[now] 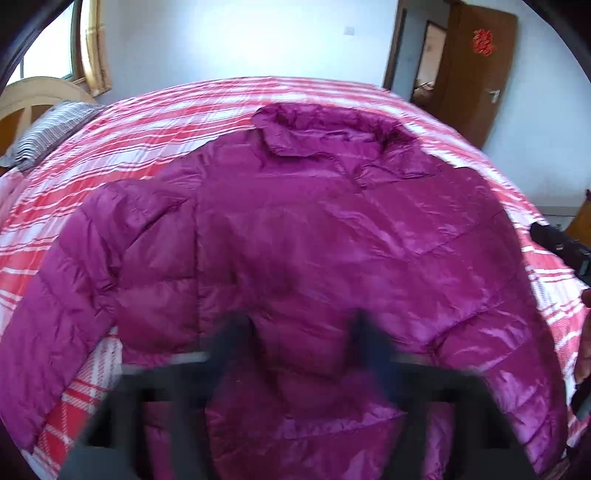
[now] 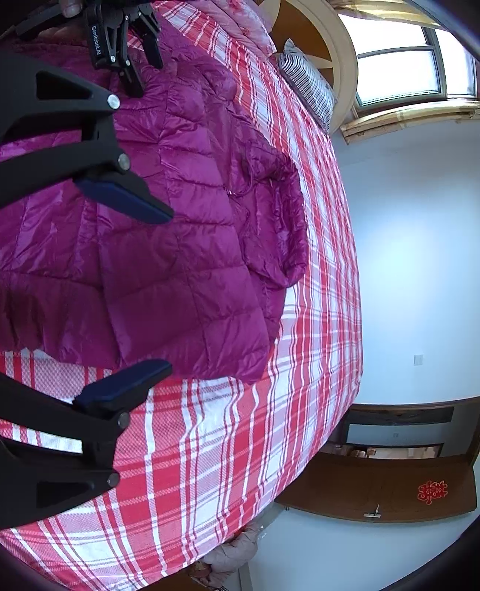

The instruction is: Fold large clothes

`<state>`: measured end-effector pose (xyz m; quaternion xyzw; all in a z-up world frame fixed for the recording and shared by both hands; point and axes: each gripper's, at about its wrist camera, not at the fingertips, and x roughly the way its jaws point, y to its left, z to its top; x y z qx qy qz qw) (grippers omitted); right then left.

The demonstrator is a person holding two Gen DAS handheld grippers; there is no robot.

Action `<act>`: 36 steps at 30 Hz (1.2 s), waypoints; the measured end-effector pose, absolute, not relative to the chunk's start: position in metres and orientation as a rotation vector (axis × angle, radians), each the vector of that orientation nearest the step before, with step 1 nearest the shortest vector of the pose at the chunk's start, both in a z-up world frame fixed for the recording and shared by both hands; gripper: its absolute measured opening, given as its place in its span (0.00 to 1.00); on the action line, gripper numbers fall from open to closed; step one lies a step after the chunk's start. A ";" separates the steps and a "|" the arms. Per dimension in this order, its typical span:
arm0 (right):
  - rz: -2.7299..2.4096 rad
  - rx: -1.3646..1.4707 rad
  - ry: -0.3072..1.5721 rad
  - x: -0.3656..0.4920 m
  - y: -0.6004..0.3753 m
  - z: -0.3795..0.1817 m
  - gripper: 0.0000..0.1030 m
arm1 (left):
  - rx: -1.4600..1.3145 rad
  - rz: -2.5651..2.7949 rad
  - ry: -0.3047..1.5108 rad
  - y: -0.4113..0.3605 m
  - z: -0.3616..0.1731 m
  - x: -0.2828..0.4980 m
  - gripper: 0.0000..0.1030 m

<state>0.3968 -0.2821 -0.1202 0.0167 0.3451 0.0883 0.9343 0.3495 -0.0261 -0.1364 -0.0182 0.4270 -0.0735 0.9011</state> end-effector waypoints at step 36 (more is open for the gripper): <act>0.101 -0.150 0.838 0.471 -0.261 -0.187 0.66 | 0.228 -0.081 0.664 -0.079 -0.108 0.360 0.77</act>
